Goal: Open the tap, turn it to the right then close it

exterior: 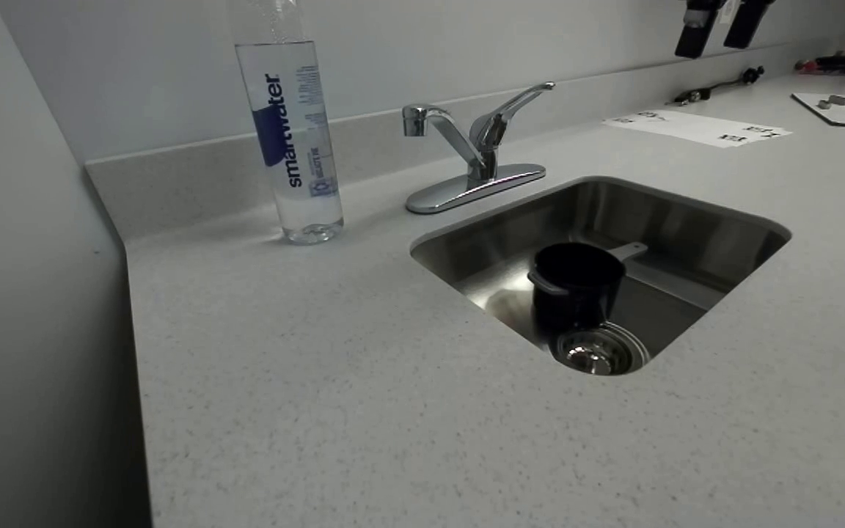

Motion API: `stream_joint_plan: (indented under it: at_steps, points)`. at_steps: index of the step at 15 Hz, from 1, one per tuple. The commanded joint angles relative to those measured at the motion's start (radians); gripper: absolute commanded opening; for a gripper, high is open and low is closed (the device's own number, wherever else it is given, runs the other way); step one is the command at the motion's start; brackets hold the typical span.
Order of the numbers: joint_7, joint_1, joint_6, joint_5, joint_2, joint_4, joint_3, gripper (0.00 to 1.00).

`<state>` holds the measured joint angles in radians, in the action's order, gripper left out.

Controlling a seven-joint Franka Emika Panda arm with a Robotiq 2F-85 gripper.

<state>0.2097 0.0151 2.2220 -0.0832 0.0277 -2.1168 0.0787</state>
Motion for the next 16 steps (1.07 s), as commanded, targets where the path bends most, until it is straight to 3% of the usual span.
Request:
stream_joint_plan:
  at_steps: [1,7,16]
  points:
    - [0.000,-0.016,-0.002,0.000,0.000,0.002,-0.016,1.00]
    - [0.002,-0.026,0.030,-0.007,-0.038,0.025,-0.009,1.00]
    - [0.000,-0.071,0.163,0.023,-0.236,0.171,-0.007,1.00]
